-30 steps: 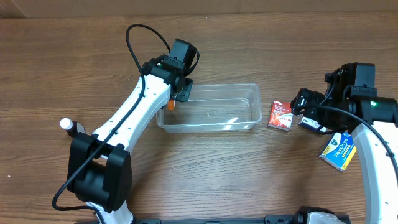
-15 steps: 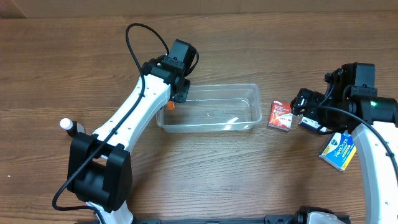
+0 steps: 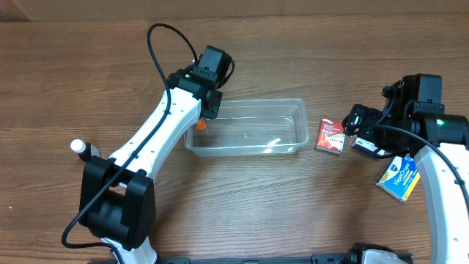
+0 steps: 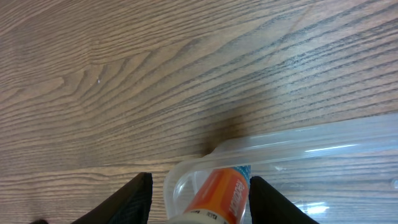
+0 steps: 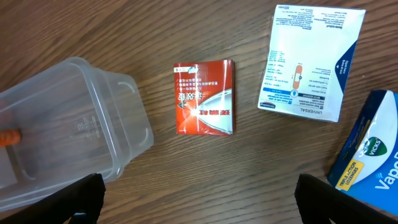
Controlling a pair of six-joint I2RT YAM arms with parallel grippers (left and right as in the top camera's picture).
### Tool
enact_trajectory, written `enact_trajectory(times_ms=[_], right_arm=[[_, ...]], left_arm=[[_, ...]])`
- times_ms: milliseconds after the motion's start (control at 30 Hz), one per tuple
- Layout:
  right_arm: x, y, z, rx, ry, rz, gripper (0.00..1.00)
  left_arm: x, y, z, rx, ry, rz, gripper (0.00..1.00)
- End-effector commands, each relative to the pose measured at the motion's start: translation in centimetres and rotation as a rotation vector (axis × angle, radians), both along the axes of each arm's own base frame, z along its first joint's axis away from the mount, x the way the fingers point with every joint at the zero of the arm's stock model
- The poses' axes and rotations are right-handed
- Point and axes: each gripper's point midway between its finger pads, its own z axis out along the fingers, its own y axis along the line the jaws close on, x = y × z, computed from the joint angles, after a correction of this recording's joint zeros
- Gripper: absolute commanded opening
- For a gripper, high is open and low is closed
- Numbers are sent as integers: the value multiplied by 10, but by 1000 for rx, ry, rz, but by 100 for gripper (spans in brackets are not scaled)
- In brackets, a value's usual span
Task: Pack container
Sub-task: 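Move left gripper to small dark bottle and grasp it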
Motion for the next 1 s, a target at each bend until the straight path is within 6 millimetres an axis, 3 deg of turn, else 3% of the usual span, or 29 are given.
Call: enact_trajectory(times_ms=[0,100,167,233,267,400,433,467,667,833,967], right_arm=[[6,-1,9,2,-29,-6,100],[6,-1,9,2,-29,-6,100],[6,-1,9,2,-29,-6,100],[6,-1,9,2,-29,-6,100],[6,-1,9,3,-29,-6,100],[6,-1,9,3,-28,-6,100],[6,-1,9,4,-27,-6,100],[5,-1,9,6,-26,-5,100],[5,-1,9,7,-25,-5,100],[5,-1,9,6,-26,-5,100],[5,-1,9,7,-26,-5,100]], left_arm=[[17,1,48,-28,-124,18,52],[14,4,92,-61,-187,30,53],[2,15,124,-103,-232,90,59],[-17,39,147,-150,-253,186,67],[-37,58,157,-199,-235,259,71],[-88,117,167,-253,-169,471,79],[-103,138,167,-253,-147,550,93],[-117,158,166,-245,-124,626,100],[-131,224,149,-348,-53,790,100],[-122,255,115,-346,30,808,100],[-108,267,63,-310,141,771,100]])
